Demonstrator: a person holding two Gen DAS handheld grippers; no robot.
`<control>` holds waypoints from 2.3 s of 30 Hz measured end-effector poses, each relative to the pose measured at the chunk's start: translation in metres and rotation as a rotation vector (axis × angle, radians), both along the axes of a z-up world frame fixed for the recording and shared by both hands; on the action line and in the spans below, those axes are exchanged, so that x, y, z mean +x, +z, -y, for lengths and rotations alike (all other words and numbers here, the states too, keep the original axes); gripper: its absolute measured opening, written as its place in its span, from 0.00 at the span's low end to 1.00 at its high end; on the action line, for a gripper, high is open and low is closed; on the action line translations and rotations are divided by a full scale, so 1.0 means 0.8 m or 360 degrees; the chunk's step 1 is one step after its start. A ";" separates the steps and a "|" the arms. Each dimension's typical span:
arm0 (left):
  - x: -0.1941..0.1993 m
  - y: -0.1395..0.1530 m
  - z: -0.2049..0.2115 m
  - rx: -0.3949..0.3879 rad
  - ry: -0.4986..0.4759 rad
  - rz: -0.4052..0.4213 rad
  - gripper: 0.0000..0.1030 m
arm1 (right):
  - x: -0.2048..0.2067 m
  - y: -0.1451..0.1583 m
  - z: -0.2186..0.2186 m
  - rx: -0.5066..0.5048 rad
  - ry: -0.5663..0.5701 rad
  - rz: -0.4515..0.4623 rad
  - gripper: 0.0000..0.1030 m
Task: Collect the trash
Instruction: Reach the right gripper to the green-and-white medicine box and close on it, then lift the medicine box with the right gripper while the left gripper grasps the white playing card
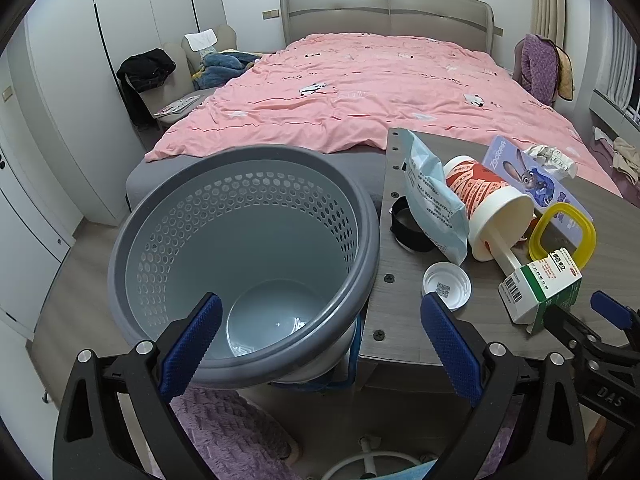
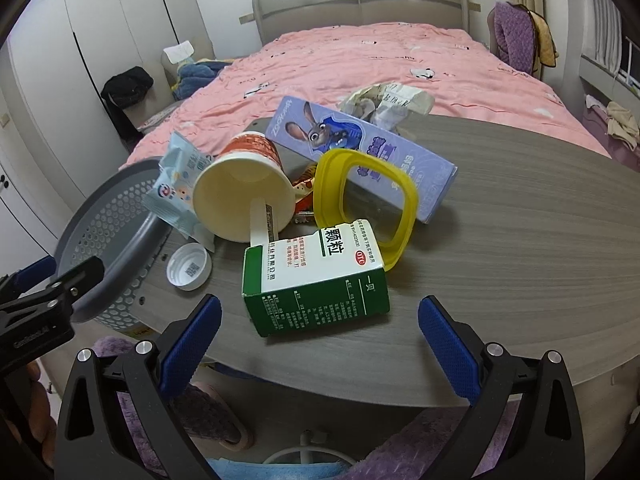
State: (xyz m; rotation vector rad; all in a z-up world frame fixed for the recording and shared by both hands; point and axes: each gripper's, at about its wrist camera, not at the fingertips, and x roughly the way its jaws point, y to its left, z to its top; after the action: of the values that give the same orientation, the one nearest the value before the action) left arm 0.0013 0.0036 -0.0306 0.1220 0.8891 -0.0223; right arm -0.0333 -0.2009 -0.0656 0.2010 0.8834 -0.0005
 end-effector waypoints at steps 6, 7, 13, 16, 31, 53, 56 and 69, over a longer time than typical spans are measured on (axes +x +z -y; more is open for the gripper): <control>0.004 -0.005 0.001 -0.0012 -0.0020 -0.0023 0.92 | 0.021 -0.009 -0.011 -0.0075 0.0002 -0.0040 0.94; 0.004 -0.005 0.001 -0.0014 -0.0021 -0.0025 0.92 | 0.024 -0.011 -0.012 -0.0084 0.0000 -0.0048 0.94; 0.007 -0.009 0.002 -0.0027 -0.0035 -0.0037 0.92 | 0.032 -0.016 -0.015 -0.0123 -0.0007 -0.0048 0.93; 0.010 -0.010 0.002 -0.0032 -0.0039 -0.0046 0.92 | 0.031 -0.018 -0.018 -0.0158 0.0012 -0.0048 0.83; 0.006 -0.012 0.016 -0.0049 -0.0106 -0.0079 0.92 | 0.009 -0.012 -0.009 -0.0053 0.0061 -0.0045 0.77; 0.000 -0.015 0.049 -0.0084 -0.0207 -0.0130 0.92 | -0.030 0.032 0.052 0.0024 -0.0077 0.0103 0.77; 0.002 -0.022 0.053 -0.0102 -0.0211 -0.0157 0.92 | -0.037 0.030 0.062 0.0037 -0.0098 0.0109 0.77; -0.005 -0.030 0.107 -0.0179 -0.0349 -0.0224 0.92 | -0.068 0.027 0.103 0.0063 -0.0187 0.0155 0.77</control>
State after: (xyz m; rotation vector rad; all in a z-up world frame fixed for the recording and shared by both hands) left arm -0.0030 -0.0820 -0.0548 0.1133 1.0094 -0.2880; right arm -0.0873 -0.2831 -0.0443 0.2874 0.7740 -0.0818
